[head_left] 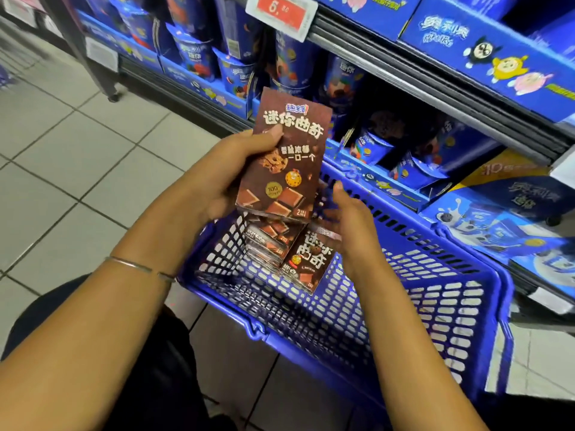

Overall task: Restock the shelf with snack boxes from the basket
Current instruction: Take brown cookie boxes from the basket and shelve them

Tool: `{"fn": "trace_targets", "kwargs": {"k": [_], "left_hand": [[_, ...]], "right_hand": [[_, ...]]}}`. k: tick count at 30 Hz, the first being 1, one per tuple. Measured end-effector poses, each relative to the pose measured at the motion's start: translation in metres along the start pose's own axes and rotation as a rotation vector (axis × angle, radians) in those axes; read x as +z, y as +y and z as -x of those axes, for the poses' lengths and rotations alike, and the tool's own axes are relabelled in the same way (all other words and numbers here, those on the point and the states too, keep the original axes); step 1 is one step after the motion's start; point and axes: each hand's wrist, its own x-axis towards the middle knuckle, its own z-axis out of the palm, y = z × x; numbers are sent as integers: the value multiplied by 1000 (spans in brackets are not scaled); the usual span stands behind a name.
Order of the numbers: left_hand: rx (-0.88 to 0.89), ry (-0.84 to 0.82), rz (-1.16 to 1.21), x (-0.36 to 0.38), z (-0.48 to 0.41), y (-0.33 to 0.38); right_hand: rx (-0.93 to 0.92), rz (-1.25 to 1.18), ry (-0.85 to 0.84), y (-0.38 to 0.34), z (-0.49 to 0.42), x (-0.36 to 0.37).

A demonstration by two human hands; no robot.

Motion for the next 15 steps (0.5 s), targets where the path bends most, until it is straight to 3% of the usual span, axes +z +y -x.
{"fn": "trace_targets", "kwargs": {"k": [6,11,15], "left_hand": [[52,70,116,-14,4,10],[53,48,99,-15,4,5],[44,56,54,-18,3,4]], "right_hand": [[37,83,-19,22,-13,29],[-51,196,36,41,-15,48],[-80,102,39,56,-15,41]]}}
